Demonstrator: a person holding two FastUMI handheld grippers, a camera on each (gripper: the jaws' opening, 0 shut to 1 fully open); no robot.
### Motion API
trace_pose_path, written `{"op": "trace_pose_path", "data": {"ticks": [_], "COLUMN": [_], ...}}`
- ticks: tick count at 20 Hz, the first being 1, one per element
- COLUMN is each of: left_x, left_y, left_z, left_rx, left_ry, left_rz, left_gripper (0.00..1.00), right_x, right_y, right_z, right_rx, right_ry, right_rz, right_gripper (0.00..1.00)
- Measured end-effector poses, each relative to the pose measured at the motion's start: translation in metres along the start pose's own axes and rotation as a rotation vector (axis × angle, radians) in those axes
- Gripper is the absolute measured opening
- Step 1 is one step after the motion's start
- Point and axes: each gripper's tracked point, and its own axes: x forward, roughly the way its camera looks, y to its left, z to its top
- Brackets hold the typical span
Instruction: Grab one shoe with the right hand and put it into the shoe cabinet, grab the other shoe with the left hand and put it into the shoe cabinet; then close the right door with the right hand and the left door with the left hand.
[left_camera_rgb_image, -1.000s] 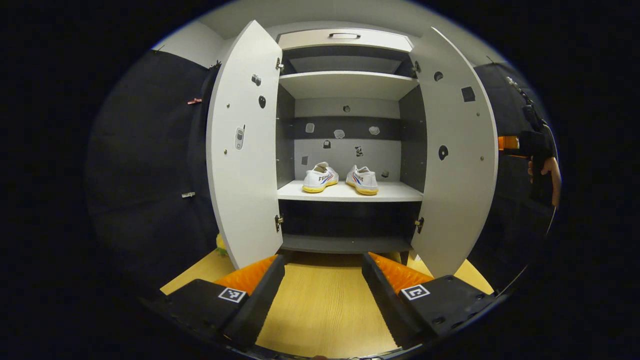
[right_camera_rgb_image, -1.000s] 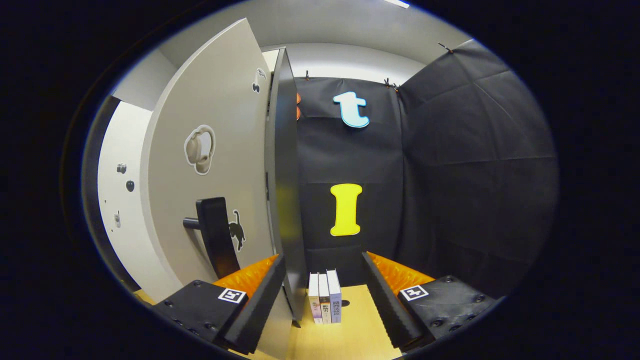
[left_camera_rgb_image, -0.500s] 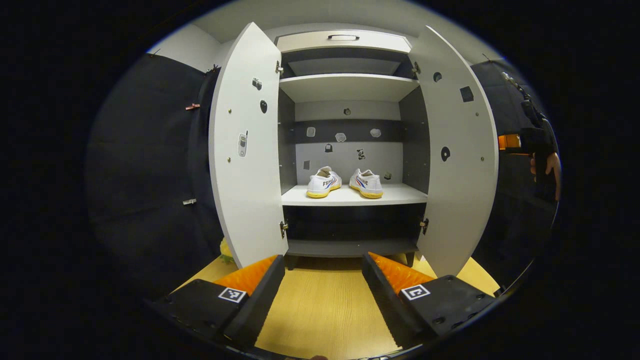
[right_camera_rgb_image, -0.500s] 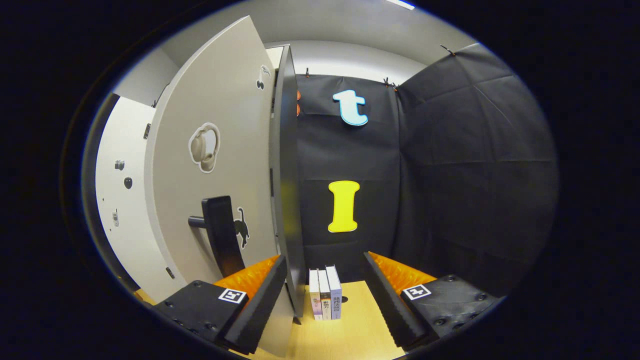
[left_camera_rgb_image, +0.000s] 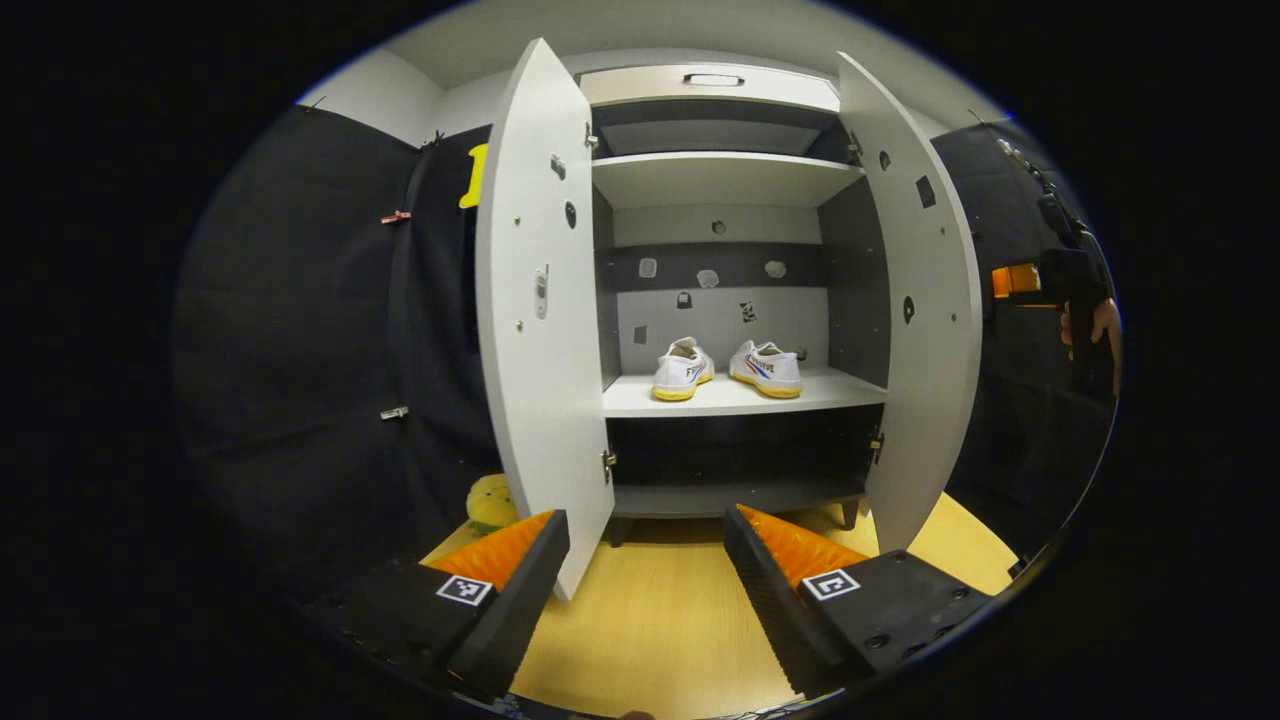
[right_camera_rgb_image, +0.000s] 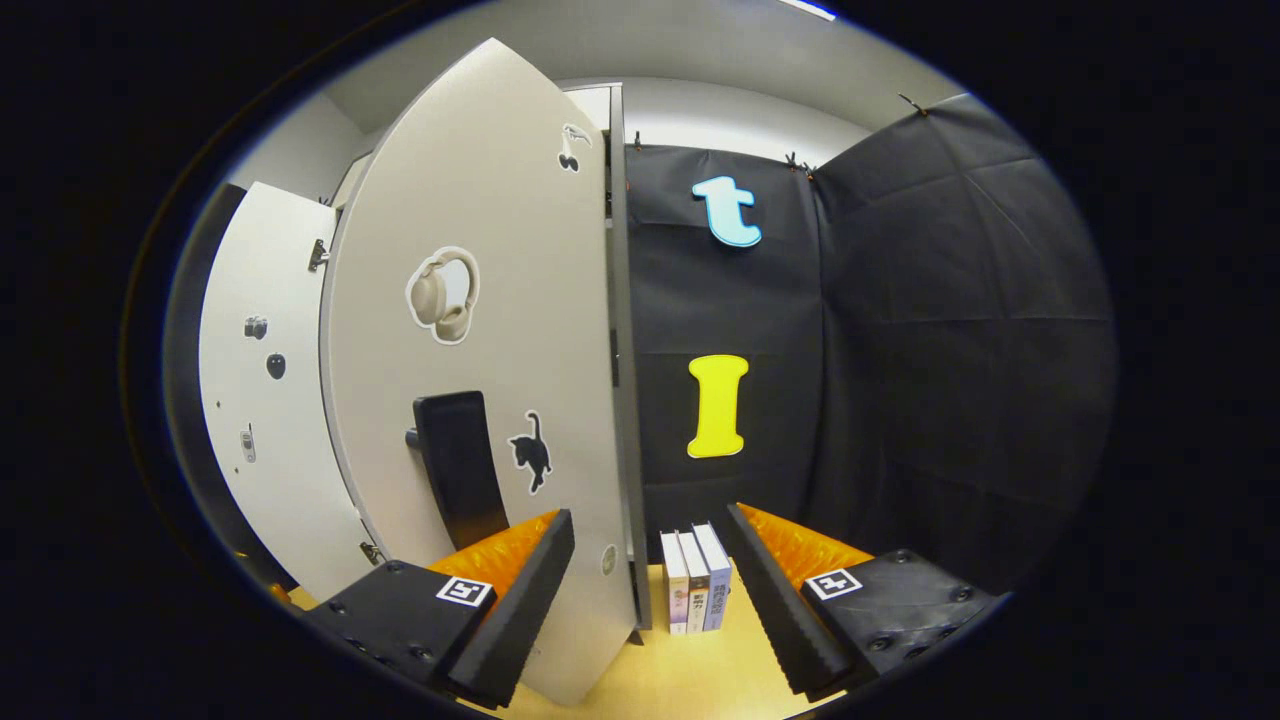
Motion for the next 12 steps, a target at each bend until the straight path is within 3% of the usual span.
{"op": "trace_pose_path", "data": {"ticks": [3,6,12], "left_x": [-0.003,-0.005,-0.010], "left_y": [0.022,0.042,0.078], "left_z": [-0.002,-0.005,-0.011], "left_rx": [-0.003,-0.015,-0.063], "left_ry": [-0.003,-0.003,0.000], "left_rz": [0.021,0.043,0.053], "left_gripper": [0.97,0.96,0.96], "right_x": [0.007,0.008,-0.007], "right_y": [0.032,0.073,0.105], "right_z": [-0.004,-0.009,-0.023], "right_rx": [-0.002,-0.002,-0.025], "right_ry": [0.005,0.018,0.017], "right_rz": [0.026,0.099,0.117], "right_gripper": [0.98,0.98,0.98]}}
